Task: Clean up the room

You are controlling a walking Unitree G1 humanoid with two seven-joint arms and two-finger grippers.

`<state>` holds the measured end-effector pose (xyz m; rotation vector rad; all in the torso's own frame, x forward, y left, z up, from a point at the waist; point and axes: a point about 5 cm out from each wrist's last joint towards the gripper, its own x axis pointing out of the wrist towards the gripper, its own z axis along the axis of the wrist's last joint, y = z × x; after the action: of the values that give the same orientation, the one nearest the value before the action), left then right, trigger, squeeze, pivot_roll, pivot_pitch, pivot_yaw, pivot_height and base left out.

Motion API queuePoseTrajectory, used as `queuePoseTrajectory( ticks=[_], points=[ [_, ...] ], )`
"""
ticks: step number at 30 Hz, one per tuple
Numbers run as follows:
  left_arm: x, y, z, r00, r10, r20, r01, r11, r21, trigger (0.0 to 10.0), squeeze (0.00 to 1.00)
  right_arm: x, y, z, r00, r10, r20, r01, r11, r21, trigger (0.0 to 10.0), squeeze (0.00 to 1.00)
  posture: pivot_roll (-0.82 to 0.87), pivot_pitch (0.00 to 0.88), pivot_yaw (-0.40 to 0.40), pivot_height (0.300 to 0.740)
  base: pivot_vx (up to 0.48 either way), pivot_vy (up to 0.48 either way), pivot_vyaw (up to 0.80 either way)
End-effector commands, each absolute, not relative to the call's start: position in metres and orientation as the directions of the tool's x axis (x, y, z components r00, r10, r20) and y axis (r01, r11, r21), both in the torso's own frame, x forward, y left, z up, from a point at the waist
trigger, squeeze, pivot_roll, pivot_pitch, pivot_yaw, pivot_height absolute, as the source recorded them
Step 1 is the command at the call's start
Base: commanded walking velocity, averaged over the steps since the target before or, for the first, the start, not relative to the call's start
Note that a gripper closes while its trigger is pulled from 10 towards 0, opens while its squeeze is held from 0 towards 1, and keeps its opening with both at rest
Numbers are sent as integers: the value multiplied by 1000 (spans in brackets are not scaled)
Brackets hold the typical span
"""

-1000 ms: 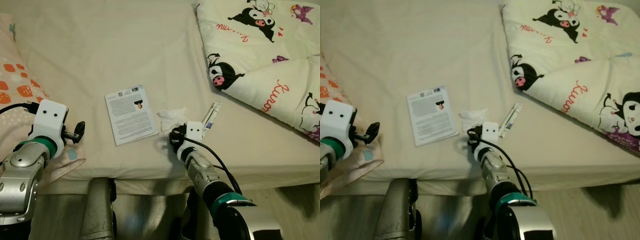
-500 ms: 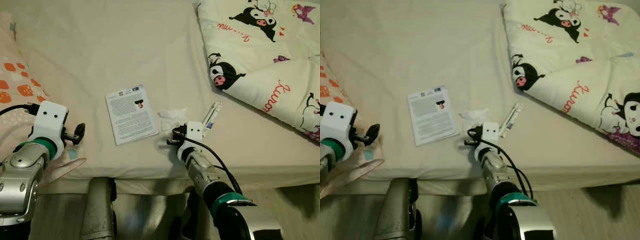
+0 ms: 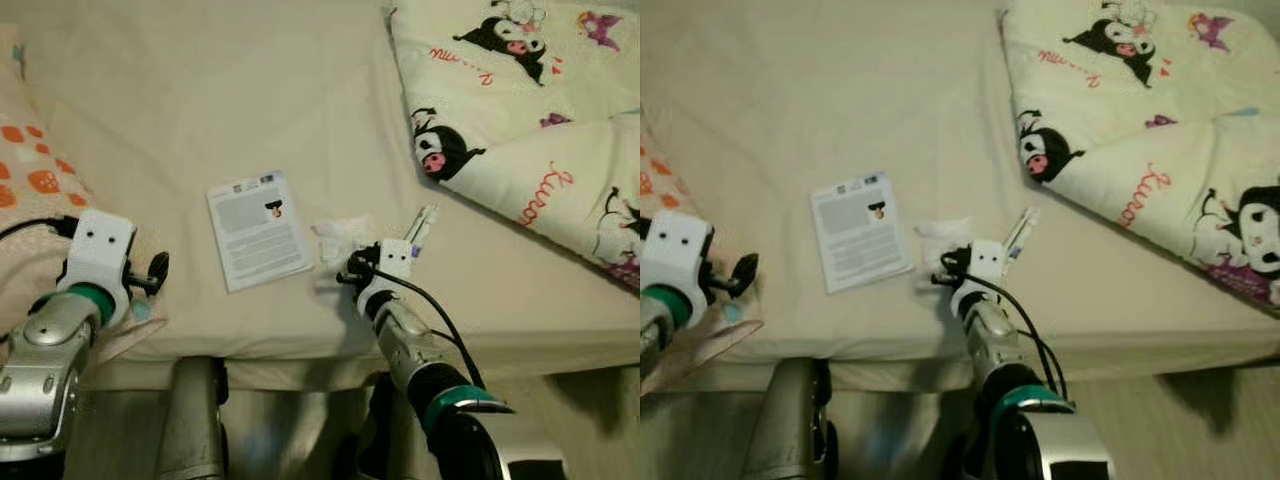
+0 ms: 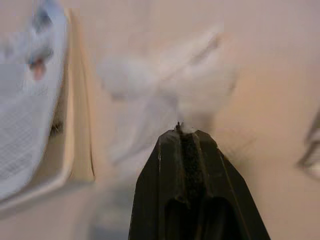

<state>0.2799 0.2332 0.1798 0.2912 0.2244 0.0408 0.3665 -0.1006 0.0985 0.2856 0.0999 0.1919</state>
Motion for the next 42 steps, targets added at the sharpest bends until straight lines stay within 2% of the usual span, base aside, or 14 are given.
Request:
queuePoseTrajectory(
  ticks=[1,2,4,5,10,18,23,24,25,29,30,42],
  points=[
    [278,230,174,971,65,-229,5,957,292,10000,0,361,-106,89,979,186,-87,-152,940,307,0,0,255,199,-125,548,0,0,0],
    [271,221,158,965,48,-259,29,958,287,10000,0,352,-118,81,986,163,-47,-139,937,319,0,0,239,160,-123,548,0,0,0],
    [271,221,158,965,48,-259,29,958,287,10000,0,352,-118,81,986,163,-47,-139,937,319,0,0,239,160,-123,548,0,0,0],
    [264,213,143,956,33,-292,55,956,288,10000,0,342,-130,74,991,132,-19,-118,939,324,0,0,229,139,-120,548,0,0,0],
    [250,206,121,946,6,-326,97,950,298,10000,0,328,-142,68,994,105,19,-106,947,303,0,0,216,97,-119,548,0,0,0],
    [243,203,109,952,-11,-306,117,936,331,10000,0,327,-142,68,993,114,23,-116,954,277,0,0,218,85,-128,548,0,0,0],
    [236,206,98,966,-3,-257,104,918,382,10000,0,331,-136,69,990,137,20,-137,958,253,0,0,221,84,-131,548,0,0,0],
    [231,210,94,978,8,-208,79,911,406,10000,0,333,-131,70,987,161,18,-161,960,228,0,0,221,84,-131,548,0,0,0],
    [226,213,90,986,1,-168,72,903,423,10000,0,335,-125,70,981,194,4,-192,962,194,10000,0,220,89,-143,548,0,0,0],
    [221,215,87,990,-10,-142,72,895,440,10000,0,336,-120,70,974,226,-14,-221,961,169,10000,0,220,89,-143,548,0,0,0],
    [216,219,86,994,-6,-108,54,890,453,10000,0,337,-113,68,965,261,-42,-252,957,144,10000,1000,221,88,-148,548,0,0,0],
    [202,238,94,996,84,-18,-64,867,494,10000,0,340,-96,66,936,326,-129,-317,944,91,10000,1000,269,121,-166,548,0,0,0]
  ],
)
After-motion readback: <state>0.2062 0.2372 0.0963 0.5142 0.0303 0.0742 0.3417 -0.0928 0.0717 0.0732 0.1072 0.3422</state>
